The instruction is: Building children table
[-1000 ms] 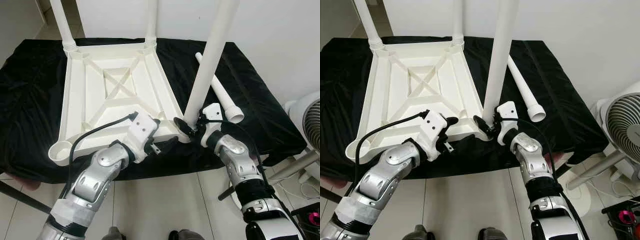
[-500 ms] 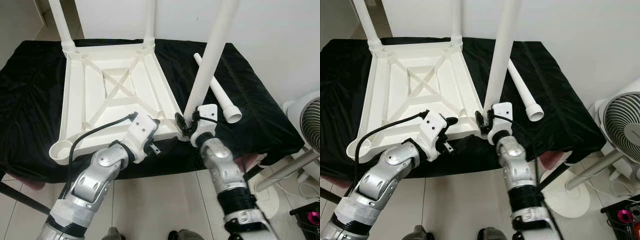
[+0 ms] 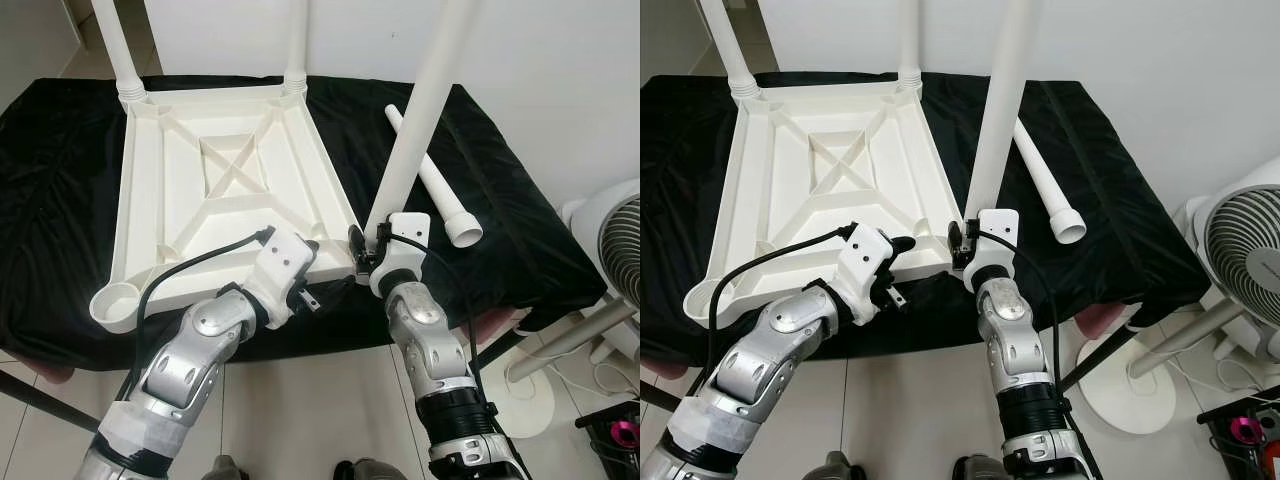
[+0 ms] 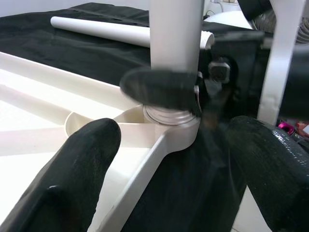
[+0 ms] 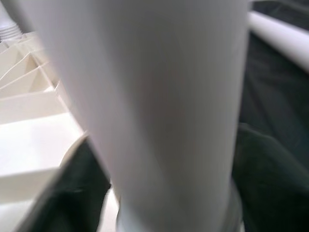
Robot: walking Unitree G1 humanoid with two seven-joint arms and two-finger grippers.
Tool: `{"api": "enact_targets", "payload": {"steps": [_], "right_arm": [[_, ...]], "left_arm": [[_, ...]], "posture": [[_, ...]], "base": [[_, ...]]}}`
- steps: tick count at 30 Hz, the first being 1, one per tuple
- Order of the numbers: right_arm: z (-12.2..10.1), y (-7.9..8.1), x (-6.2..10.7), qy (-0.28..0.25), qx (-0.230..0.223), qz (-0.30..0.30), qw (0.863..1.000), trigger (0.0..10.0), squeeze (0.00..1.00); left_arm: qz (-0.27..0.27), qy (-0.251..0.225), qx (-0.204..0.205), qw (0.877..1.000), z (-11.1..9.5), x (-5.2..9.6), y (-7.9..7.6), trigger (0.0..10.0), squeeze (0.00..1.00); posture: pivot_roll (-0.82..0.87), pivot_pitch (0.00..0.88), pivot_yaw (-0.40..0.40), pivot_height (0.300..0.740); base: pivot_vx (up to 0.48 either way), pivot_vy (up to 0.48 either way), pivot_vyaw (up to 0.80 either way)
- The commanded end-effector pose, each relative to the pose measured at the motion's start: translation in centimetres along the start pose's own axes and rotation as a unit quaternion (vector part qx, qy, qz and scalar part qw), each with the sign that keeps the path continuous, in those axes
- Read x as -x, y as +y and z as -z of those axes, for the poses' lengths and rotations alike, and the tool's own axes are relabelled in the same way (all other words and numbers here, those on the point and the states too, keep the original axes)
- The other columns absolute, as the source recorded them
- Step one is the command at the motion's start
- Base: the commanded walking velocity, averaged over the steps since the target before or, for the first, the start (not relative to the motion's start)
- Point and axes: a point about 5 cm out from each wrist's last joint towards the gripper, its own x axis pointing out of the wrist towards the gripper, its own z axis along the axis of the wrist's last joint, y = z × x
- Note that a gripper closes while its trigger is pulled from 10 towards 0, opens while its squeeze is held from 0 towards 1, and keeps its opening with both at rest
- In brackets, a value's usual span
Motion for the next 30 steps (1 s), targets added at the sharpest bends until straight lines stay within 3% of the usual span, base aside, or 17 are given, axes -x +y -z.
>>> {"api": "enact_targets", "payload": {"steps": [1, 6, 7, 8, 9, 15, 25, 26, 28, 29, 30], "right_arm": [[0.3, -0.1, 0.4, 0.008, -0.006, -0.006, 1.000, 10.0, 1.00], [0.1, -0.8, 0.7, 0.001, 0.015, -0.023, 1.000, 10.0, 1.00], [0.0, -1.0, 0.8, 0.000, 0.022, -0.036, 0.999, 10.0, 0.30], [0.0, -1.0, 0.8, 0.000, 0.022, -0.036, 0.999, 10.0, 0.30], [-0.2, -1.5, 0.9, -0.003, 0.031, -0.052, 0.998, 10.0, 0.00], [-1.4, -3.0, 0.6, -0.019, 0.074, -0.130, 0.989, 10.0, 0.00], [-1.9, -3.0, -0.5, -0.016, 0.098, -0.203, 0.974, 10.0, 0.00], [-1.6, -2.8, -0.7, -0.004, 0.102, -0.226, 0.969, 7.5, 0.00], [-1.3, -2.7, -0.8, 0.005, 0.103, -0.240, 0.965, 7.5, 0.00], [-1.0, -2.7, -0.8, 0.009, 0.109, -0.247, 0.963, 0.7, 0.00], [-1.0, -2.7, -0.8, 0.009, 0.109, -0.247, 0.963, 0.7, 0.00]], "left_arm": [[0.019, 0.004, -0.004, 1.000, 0.0, 0.1, -0.5, 10.0, 0.00], [0.019, 0.004, -0.003, 1.000, 0.1, 0.1, -0.6, 10.0, 0.00], [0.018, 0.004, -0.003, 1.000, 0.1, 0.1, -0.6, 10.0, 0.00], [0.018, 0.004, -0.003, 1.000, 0.1, 0.1, -0.6, 10.0, 0.00], [0.018, 0.004, -0.003, 1.000, 0.1, 0.1, -0.6, 10.0, 0.00], [0.018, 0.003, -0.003, 1.000, 0.0, 0.0, -0.5, 10.0, 0.00], [0.017, 0.001, -0.005, 1.000, -0.1, -0.1, -0.4, 10.0, 0.00], [0.015, 0.000, -0.005, 1.000, -0.1, -0.1, -0.3, 10.0, 0.00], [0.014, 0.000, -0.005, 1.000, -0.1, -0.1, -0.3, 10.0, 0.00], [0.011, 0.000, -0.005, 1.000, -0.1, 0.0, -0.2, 10.0, 0.00], [0.011, 0.000, -0.005, 1.000, -0.1, 0.0, -0.2, 10.0, 0.00]], "posture": [[-0.03, 0.060, -0.025, 0.740], [-0.03, 0.058, -0.027, 0.740], [-0.03, 0.058, -0.027, 0.740], [-0.03, 0.058, -0.027, 0.740], [-0.04, 0.058, -0.027, 0.740], [-0.04, 0.057, -0.025, 0.740], [-0.04, 0.060, -0.020, 0.740], [-0.03, 0.062, -0.023, 0.740], [-0.03, 0.062, -0.023, 0.740], [-0.03, 0.063, -0.026, 0.740], [-0.03, 0.063, -0.026, 0.740]], "base": [[0.000, 0.000, 0.00], [0.000, 0.000, 0.00], [0.000, 0.000, 0.00], [0.000, 0.000, 0.00], [0.000, 0.000, 0.00], [0.000, 0.000, 0.00], [0.000, 0.000, 0.00], [0.000, 0.000, 0.00], [0.000, 0.000, 0.00], [0.000, 0.000, 0.00], [0.000, 0.000, 0.00]]}}
